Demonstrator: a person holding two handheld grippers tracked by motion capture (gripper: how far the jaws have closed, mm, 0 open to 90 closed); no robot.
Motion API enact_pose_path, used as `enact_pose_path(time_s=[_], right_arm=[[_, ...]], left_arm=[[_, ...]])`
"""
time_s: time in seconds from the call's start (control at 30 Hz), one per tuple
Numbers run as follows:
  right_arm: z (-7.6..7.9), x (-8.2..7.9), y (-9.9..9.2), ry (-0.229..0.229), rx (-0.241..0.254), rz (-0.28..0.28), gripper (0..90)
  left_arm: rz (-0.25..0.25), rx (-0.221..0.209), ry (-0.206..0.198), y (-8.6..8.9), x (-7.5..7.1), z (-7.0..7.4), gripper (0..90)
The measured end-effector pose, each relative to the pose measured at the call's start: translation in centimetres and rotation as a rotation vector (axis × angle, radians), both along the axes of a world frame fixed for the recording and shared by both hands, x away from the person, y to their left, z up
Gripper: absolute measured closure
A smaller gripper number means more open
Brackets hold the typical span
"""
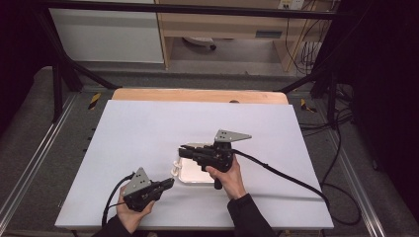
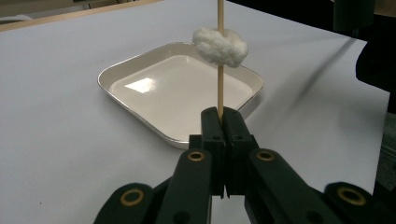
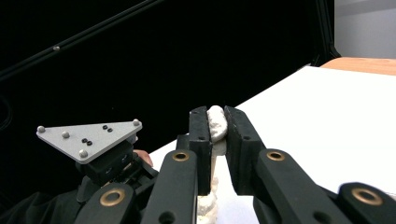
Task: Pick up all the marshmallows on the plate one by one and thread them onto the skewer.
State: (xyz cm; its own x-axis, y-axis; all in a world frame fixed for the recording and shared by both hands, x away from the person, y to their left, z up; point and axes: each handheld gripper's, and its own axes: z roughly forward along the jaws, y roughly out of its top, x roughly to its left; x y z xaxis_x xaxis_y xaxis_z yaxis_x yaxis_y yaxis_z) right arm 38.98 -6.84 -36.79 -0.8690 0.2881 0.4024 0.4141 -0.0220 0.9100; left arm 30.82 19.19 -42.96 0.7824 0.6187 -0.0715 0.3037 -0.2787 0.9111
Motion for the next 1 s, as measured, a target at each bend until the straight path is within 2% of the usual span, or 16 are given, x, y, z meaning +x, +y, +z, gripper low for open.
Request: enact_pose_path(time_s=[0.27, 1.0], right_arm=[[-0.12, -0.15, 0.04, -0.012, -0.003, 0.002, 82.1], [-0.59, -0.54, -0.06, -0.015, -0.015, 0.019, 82.2]], left_arm=[[0.006, 0.001, 0.001, 0.08, 0.01, 0.06, 89.3], [0.003, 0.036, -0.005, -0.13, -0.05, 0.05, 89.3]])
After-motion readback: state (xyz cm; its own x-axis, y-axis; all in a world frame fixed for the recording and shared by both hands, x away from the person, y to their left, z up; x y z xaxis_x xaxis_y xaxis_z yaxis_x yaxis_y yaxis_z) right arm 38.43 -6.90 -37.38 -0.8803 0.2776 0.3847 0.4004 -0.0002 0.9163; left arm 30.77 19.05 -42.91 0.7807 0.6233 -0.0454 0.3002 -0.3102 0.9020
